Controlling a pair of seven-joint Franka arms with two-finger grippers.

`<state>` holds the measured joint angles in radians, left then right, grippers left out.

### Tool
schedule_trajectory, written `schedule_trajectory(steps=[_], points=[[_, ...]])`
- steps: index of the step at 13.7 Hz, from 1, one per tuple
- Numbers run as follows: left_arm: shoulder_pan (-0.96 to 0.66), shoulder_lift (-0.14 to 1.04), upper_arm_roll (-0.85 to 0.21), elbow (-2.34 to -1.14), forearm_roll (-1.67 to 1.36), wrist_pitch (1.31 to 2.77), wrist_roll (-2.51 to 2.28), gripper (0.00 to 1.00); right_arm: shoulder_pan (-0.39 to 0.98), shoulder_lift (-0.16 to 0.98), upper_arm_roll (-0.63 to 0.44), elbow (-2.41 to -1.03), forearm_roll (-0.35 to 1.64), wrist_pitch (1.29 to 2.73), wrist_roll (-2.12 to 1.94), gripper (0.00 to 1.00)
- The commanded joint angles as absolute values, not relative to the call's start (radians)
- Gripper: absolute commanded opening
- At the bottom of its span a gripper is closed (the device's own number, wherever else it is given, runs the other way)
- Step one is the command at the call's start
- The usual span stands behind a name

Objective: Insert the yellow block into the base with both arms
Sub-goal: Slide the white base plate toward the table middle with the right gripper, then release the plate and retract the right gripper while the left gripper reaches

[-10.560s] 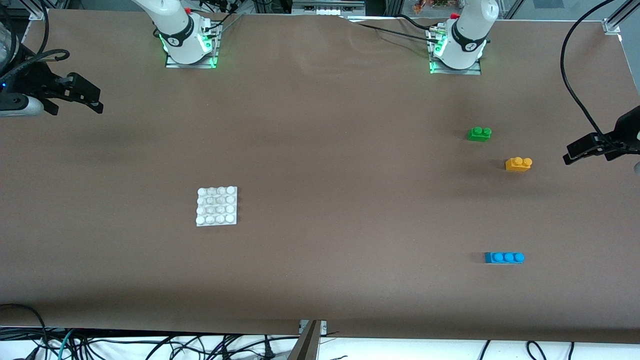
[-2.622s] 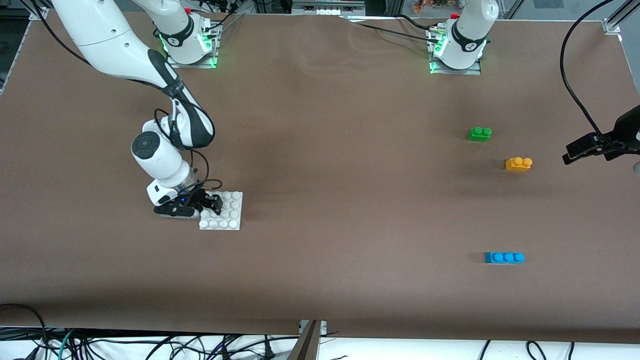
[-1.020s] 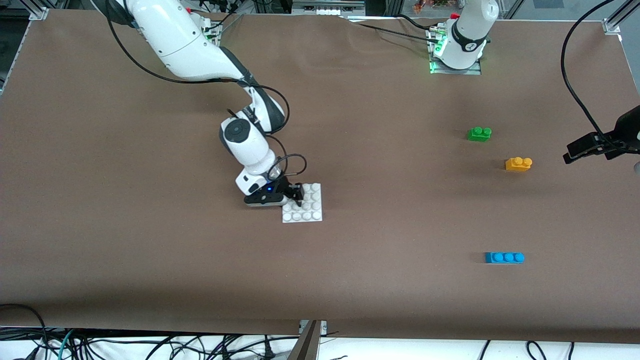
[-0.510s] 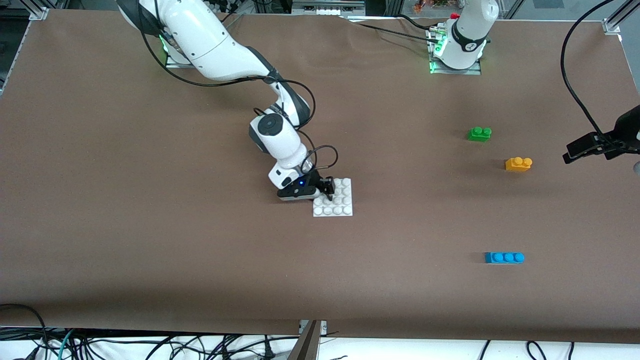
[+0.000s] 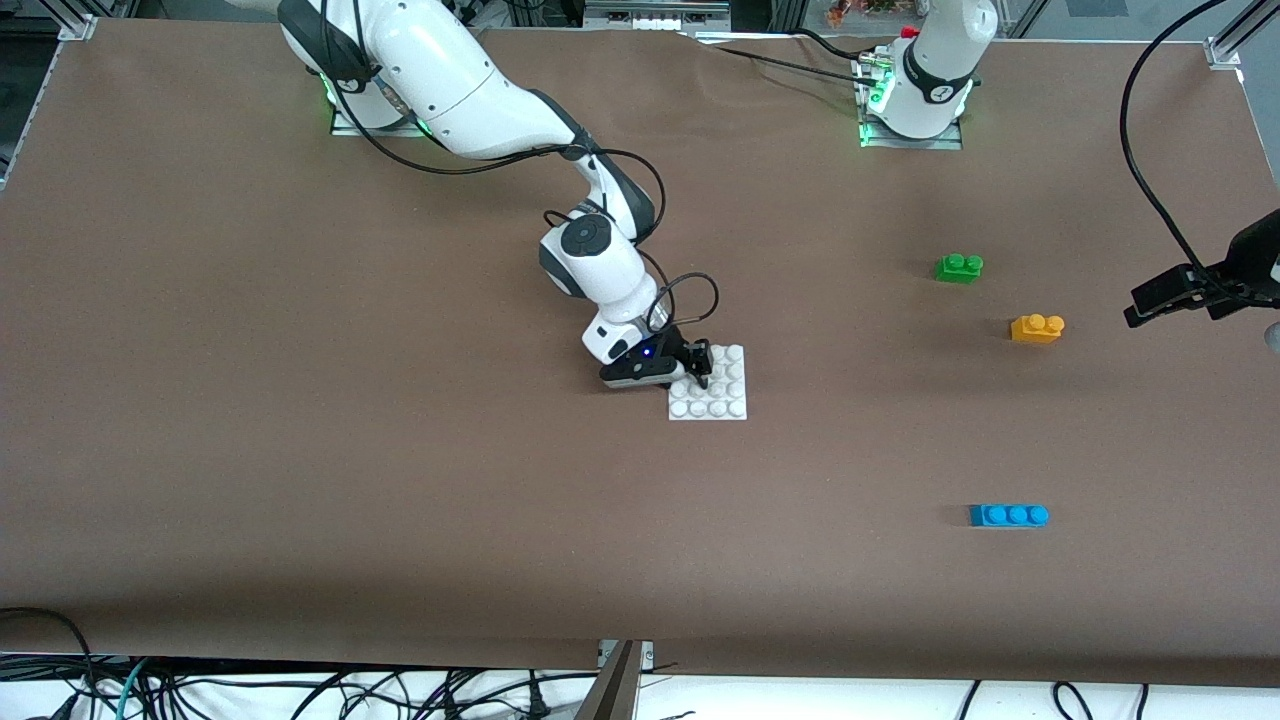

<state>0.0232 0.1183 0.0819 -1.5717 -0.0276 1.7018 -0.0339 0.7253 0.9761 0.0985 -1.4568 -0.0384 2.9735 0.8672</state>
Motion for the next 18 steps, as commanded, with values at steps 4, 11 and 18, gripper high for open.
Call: schedule_trajectory(steps=[4,11,18], points=[[0.014,0.118,0.077,-1.563,-0.018,1.686,-0.040,1.00,0.739,1.029,0.089,-1.375,-0.022,2.953,0.908,0.74],[0.012,0.121,0.031,-1.563,-0.029,1.686,-0.040,1.00,0.591,0.820,0.100,-1.304,0.000,2.573,0.875,0.94],[0.011,0.172,-0.118,-1.560,-0.045,1.697,-0.087,1.00,0.226,0.332,0.187,-1.445,0.002,1.930,0.516,0.96]])
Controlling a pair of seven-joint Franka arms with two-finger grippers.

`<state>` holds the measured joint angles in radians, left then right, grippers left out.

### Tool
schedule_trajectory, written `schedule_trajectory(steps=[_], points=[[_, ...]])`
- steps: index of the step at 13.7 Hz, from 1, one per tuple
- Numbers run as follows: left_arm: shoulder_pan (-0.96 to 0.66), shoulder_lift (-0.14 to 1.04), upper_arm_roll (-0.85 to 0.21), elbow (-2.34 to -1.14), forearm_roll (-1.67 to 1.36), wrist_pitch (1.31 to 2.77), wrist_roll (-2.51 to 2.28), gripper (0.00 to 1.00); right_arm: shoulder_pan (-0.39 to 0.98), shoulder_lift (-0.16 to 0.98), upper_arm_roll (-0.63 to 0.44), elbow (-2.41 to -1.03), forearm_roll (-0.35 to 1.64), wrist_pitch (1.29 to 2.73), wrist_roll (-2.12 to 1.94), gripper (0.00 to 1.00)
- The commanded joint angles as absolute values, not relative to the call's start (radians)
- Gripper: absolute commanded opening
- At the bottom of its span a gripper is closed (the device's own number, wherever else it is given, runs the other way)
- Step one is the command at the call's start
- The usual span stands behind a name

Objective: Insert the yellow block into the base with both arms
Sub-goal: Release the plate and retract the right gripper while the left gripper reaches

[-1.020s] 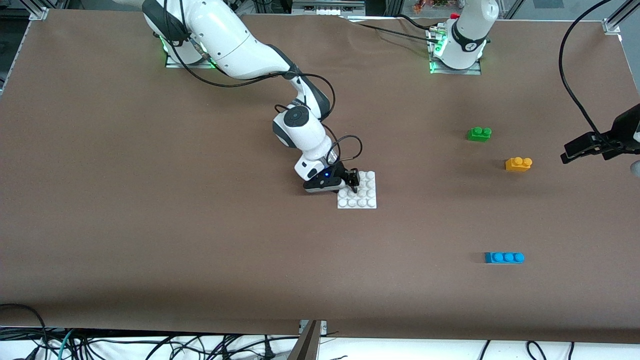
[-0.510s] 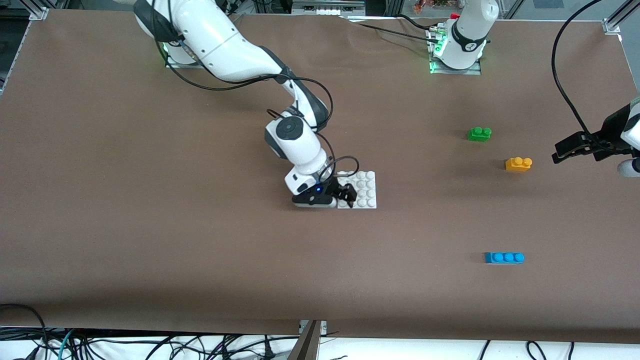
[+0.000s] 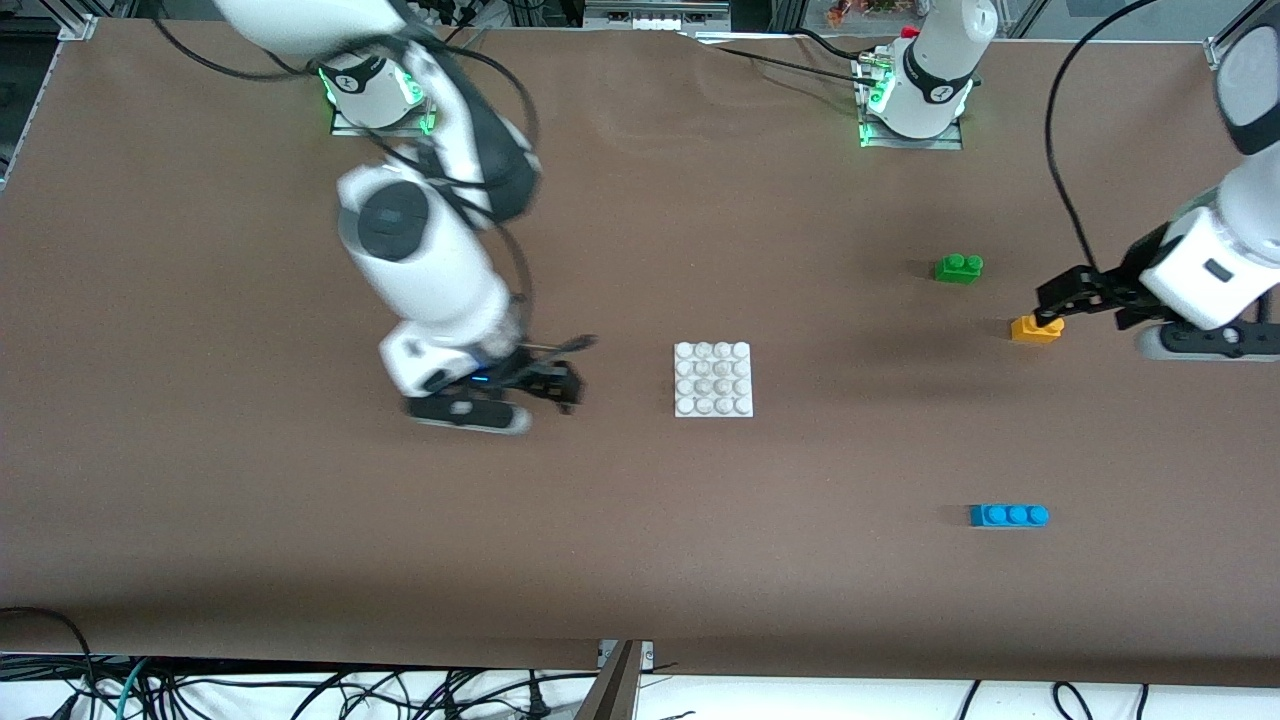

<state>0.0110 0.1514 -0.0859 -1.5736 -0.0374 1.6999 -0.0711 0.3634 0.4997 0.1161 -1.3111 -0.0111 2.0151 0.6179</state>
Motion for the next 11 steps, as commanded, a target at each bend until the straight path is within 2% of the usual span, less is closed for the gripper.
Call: schedule_trajectory(steps=[1,4,6,8,11], points=[[0.011,0.181,-0.132,-1.560,-0.044,1.697,-0.087,1.00,0.153,0.275,0.214,-1.453,0.003,1.855,0.438,0.96],[0.011,0.193,-0.147,-1.559,-0.049,1.729,-0.086,1.00,0.023,0.096,0.218,-1.497,0.018,1.689,0.277,0.98],[0.012,0.195,-0.147,-1.560,-0.052,1.729,-0.078,1.00,-0.006,0.016,0.187,-1.493,0.012,1.564,0.178,0.98],[0.021,0.190,-0.147,-1.560,-0.051,1.723,-0.074,1.00,-0.008,-0.020,0.125,-1.493,0.003,1.499,0.056,0.99],[0.029,0.190,-0.143,-1.565,-0.042,1.704,-0.083,1.00,-0.015,-0.037,0.110,-1.500,-0.005,1.476,0.003,0.99]])
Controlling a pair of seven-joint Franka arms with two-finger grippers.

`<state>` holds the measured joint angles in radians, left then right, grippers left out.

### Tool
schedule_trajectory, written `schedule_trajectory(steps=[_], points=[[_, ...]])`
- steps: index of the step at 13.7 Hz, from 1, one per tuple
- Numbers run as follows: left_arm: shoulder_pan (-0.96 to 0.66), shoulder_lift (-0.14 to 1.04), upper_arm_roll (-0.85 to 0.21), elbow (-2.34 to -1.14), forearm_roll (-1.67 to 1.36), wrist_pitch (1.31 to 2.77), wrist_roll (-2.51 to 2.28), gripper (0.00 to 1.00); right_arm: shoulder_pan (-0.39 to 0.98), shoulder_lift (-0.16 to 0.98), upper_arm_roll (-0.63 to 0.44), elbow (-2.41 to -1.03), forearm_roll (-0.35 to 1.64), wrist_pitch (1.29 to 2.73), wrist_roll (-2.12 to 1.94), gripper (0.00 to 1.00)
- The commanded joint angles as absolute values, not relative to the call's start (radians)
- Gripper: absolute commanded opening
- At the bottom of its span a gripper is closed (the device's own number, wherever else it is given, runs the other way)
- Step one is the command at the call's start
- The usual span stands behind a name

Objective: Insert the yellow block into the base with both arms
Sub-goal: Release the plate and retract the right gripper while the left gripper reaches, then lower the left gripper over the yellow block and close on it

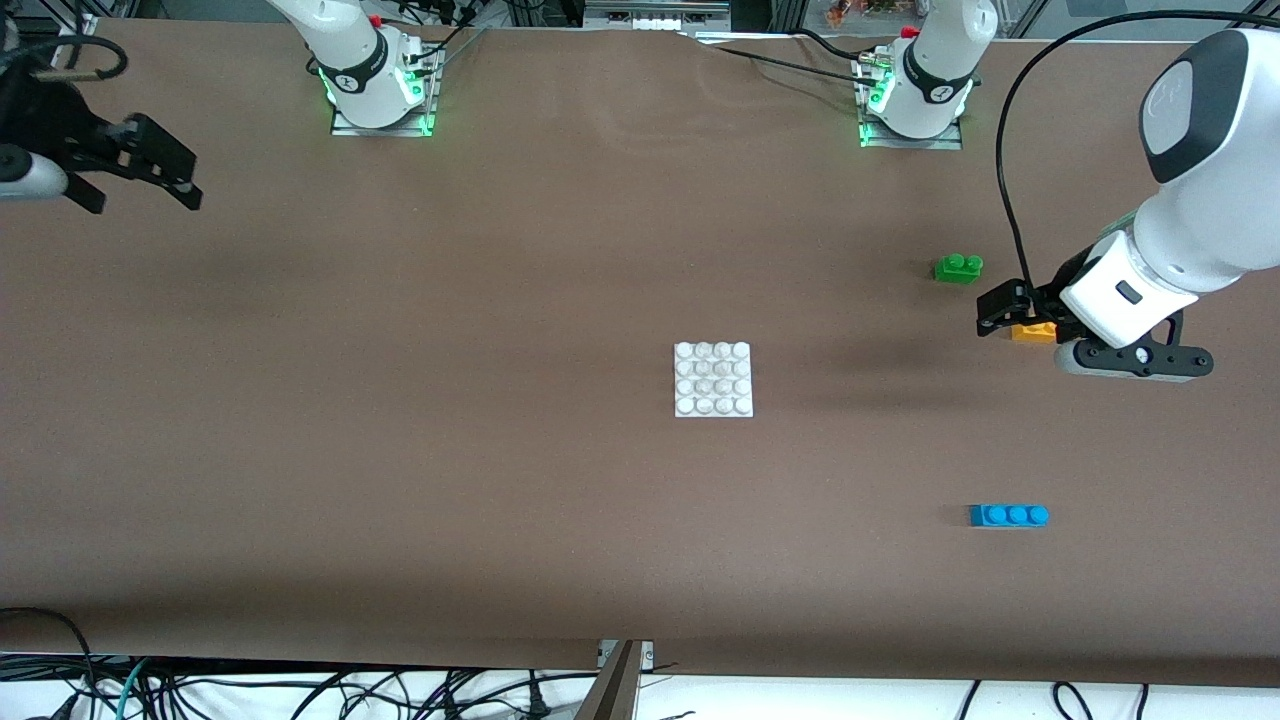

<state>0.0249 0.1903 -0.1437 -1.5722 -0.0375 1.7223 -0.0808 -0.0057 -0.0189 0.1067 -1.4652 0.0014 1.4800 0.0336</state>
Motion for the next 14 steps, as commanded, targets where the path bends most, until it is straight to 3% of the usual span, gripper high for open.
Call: schedule_trajectory(steps=[1,7,14], points=[[0.029,0.189,-0.143,-1.571,-0.034,1.703,-0.078,1.00,-0.015,-0.040,0.110,-1.514,-0.005,1.474,0.005,0.99],[0.100,0.170,-0.138,-1.583,-0.035,1.591,-0.069,1.00,-0.014,-0.032,0.104,-1.532,-0.009,1.476,0.018,0.99],[0.146,0.160,-0.138,-1.605,-0.032,1.580,-0.052,1.00,-0.014,-0.021,0.104,-1.517,-0.009,1.471,0.018,0.99]])
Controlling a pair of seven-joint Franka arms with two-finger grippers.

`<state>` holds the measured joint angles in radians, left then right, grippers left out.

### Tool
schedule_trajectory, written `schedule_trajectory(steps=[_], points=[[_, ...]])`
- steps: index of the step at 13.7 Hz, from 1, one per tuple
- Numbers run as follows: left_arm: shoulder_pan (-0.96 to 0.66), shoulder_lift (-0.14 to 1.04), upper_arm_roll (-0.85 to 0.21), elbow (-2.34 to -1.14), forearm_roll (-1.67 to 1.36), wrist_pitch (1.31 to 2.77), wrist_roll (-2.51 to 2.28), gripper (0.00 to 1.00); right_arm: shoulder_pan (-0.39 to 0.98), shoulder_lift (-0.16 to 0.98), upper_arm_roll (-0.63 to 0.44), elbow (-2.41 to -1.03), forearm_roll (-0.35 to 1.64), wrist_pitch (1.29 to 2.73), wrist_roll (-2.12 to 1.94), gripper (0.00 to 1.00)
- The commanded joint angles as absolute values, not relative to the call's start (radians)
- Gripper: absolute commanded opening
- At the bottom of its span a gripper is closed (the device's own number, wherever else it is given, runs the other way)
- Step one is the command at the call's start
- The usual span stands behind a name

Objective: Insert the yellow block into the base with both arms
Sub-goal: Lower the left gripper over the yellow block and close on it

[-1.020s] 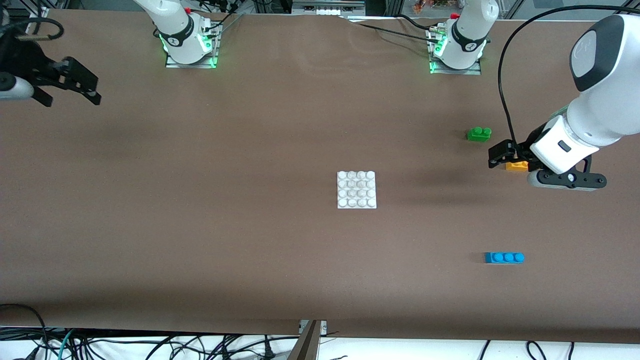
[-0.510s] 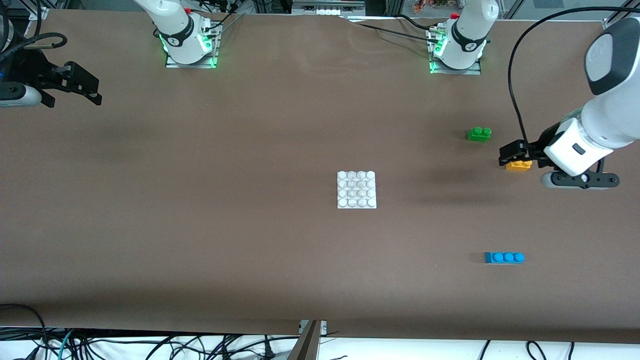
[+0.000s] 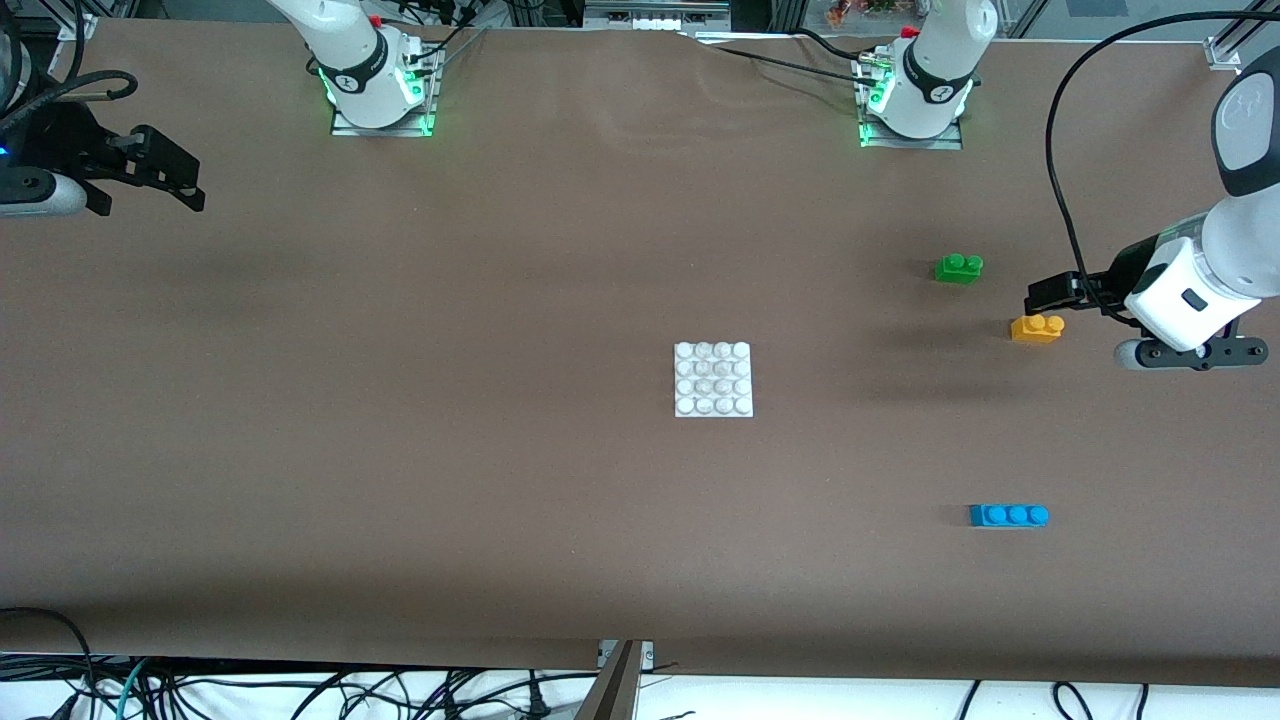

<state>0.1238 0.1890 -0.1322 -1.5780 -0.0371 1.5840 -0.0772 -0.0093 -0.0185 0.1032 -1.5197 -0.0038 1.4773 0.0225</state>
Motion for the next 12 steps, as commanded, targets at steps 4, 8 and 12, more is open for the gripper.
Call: schedule_trajectory(steps=[4,8,12], points=[[0.182,0.112,-0.140,-1.705,-0.032,1.610,-0.020,1.00,-0.015,-0.020,0.104,-1.488,-0.072,1.482,0.017,0.99],[0.262,0.017,-0.141,-1.975,0.009,1.849,0.067,1.00,-0.017,-0.020,0.103,-1.482,-0.080,1.482,0.002,0.99],[0.366,0.014,-0.141,-2.169,0.009,2.064,0.170,1.00,-0.011,-0.014,0.110,-1.482,-0.074,1.479,-0.002,0.99]])
